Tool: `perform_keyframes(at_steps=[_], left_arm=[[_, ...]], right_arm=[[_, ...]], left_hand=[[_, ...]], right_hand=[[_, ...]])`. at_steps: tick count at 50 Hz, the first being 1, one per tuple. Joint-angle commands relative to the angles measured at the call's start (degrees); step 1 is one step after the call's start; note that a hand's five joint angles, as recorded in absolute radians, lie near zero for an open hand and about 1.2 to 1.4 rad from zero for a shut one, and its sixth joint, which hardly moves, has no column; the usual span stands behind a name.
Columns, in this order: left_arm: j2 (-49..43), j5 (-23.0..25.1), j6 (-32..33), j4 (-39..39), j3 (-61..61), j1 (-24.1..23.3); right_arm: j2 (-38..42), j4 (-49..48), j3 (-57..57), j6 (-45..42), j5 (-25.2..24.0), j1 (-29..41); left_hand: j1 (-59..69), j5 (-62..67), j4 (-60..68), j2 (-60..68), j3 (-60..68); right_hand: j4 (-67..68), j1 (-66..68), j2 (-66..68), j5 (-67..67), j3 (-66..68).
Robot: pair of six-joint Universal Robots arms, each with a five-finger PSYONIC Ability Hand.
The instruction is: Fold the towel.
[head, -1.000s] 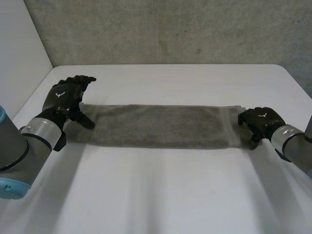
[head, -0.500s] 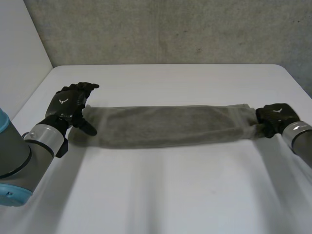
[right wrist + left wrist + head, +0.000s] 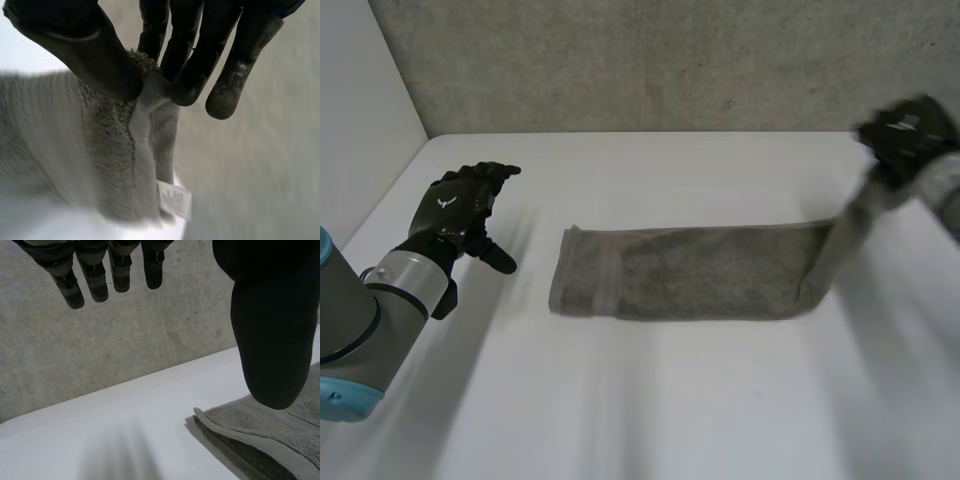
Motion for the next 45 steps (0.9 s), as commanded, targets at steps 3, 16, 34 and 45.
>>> perform_keyframes(at_steps=[3, 16, 34, 45], left_arm=[[0.0, 0.0, 0.1, 0.1, -0.1, -0.3], [-0.9, 0.0, 0.3, 0.4, 0.1, -0.3], [-5.1, -0.7, 0.0, 0.9, 8.3, -6.4], [-18.1, -8.5, 4.6, -0.3, 15.4, -13.4]], right_arm=[[9.7, -5.7, -6.3, -5.0, -0.2, 25.4], [28.5, -9.4, -12.9, -12.1, -0.3, 39.9], [3.2, -9.8, 7.1, 17.0, 0.8, 25.6], [1.9, -7.2, 18.9, 23.1, -1.9, 11.9]], left_hand=[[1.4, 0.7, 1.6, 1.7, 1.6], [1.4, 0.7, 1.6, 1.7, 1.6], [2.1, 1.3, 2.3, 2.3, 2.3], [2.9, 2.2, 3.2, 3.2, 3.1]], right_hand=[[3.6, 4.3, 4.7, 3.7, 3.2], [3.6, 4.3, 4.7, 3.7, 3.2], [-66.4, -65.7, -65.3, -66.3, -66.8], [-51.0, -50.3, -49.9, -50.9, -51.4]])
